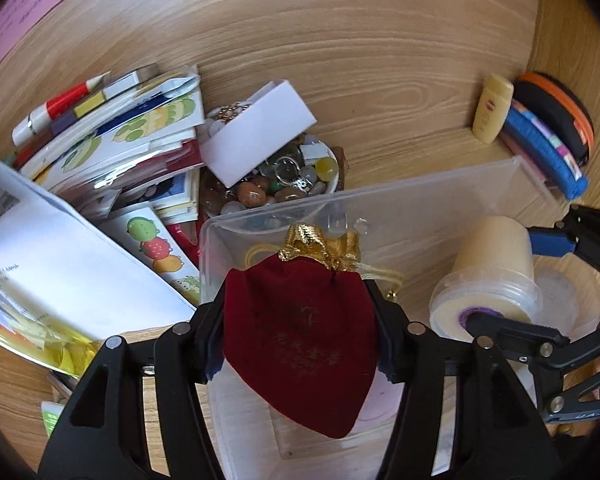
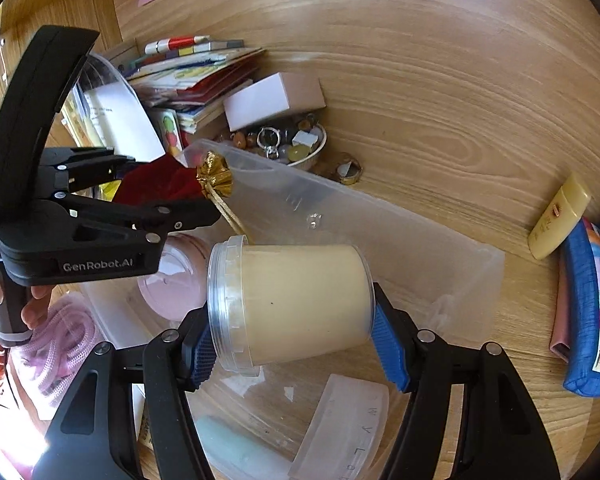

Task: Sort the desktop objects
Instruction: 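Lower the cream jar into the box and open the right tool while the left tool releases the red pouch, then withdraw both open tools from the clear box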

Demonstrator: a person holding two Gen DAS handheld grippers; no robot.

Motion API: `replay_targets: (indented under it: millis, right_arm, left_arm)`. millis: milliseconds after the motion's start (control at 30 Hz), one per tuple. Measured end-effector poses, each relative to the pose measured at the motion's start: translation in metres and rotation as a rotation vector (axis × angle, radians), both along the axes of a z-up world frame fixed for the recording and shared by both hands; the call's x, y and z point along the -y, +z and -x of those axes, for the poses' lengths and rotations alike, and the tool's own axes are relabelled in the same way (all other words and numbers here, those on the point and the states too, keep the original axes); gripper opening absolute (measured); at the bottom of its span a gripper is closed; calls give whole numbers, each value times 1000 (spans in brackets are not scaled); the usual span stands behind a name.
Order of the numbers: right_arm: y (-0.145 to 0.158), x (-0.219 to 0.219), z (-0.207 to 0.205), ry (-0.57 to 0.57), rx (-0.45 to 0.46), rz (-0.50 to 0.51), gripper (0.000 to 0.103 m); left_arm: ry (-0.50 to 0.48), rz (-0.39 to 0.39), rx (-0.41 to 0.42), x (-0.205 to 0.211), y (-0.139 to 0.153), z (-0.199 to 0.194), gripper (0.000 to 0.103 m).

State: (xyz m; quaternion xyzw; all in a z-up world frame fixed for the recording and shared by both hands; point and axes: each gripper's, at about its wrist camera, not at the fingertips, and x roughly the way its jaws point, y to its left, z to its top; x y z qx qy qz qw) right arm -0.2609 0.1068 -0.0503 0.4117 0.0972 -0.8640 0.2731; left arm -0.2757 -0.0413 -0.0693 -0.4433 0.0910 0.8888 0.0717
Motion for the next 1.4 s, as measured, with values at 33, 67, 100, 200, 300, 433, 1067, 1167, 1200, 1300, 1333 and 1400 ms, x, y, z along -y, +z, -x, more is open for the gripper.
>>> replay_targets:
  millis: [33, 67, 100, 200, 300, 433, 1067, 1167, 1200, 1300, 1333, 1400]
  right_arm:
    - [-1, 0, 0, 1, 5, -2, 63]
    - [-2, 1, 0, 0, 7, -6, 63]
    - [-4, 1, 0, -1, 4, -14, 63]
    - [-5, 3, -1, -9, 1, -35, 63]
    - [-4, 2, -2, -15, 0, -41, 63]
    - [2, 2, -6, -4, -24, -31, 66]
    - [70, -41, -48, -90, -187, 57, 85]
    - [81, -47, -65, -102, -225, 54, 89]
    - [85, -49, -72, -105, -243, 51, 90]
    - [94, -55, -91, -107, -285, 44, 93]
    - [97, -57, -99, -107, -304, 40, 97]
    - [101, -60, -112, -111, -340, 33, 100]
  left_arm:
    - [-7, 7, 3, -2, -1, 0, 59]
    - [-11, 12, 7, -3, -3, 0, 59]
    - [-14, 17, 12, -4, -4, 0, 60]
    - [-21, 13, 15, -5, -6, 2, 64]
    - [-29, 14, 12, -7, -6, 1, 68]
    - [-30, 25, -4, -6, -4, -2, 74]
    - [30, -27, -189, 12, 76, -68, 96]
    - [42, -23, -226, 12, 87, -86, 97]
    - [46, -22, -237, 14, 90, -93, 98]
    - [59, -32, -266, 20, 97, -113, 100]
    - [64, -36, -272, 21, 98, -120, 100]
    - [75, -39, -282, 26, 99, -132, 100]
